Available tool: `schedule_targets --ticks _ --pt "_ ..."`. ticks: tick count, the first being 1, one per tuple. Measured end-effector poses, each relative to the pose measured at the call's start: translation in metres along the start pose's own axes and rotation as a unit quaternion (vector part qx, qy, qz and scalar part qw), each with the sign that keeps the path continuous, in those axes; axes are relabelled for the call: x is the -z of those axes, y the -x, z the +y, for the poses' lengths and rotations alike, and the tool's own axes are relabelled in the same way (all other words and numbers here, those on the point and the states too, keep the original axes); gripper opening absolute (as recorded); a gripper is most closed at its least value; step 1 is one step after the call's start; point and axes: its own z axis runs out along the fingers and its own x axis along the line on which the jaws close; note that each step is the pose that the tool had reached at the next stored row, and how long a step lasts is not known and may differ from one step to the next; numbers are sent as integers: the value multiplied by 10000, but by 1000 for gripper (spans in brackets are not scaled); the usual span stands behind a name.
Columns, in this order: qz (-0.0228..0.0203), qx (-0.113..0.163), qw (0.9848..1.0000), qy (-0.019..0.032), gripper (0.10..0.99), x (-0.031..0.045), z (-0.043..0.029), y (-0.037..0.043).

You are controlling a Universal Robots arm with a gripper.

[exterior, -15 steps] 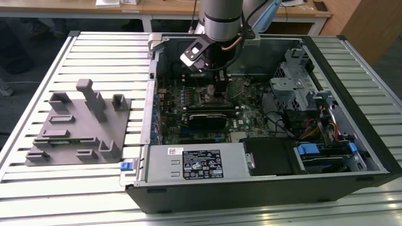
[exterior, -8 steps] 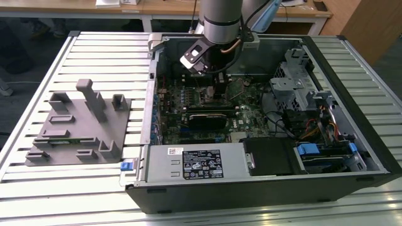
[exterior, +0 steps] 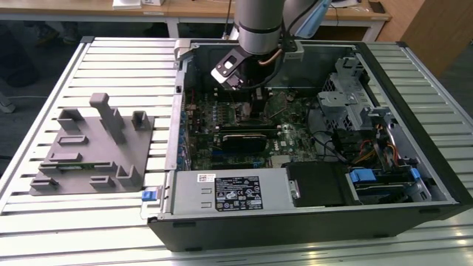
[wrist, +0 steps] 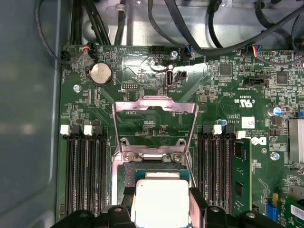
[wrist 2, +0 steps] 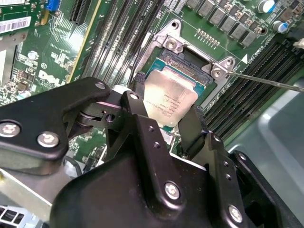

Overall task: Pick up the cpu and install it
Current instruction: 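Place the cpu into insertion slot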

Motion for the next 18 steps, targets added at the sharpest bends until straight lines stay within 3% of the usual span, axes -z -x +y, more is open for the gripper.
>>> schedule_targets --ticks 6,18 --pt "0 -9 10000 0 533 -58 -3 -2" --pt "-1 -8 10000 0 533 -102 -5 -32"
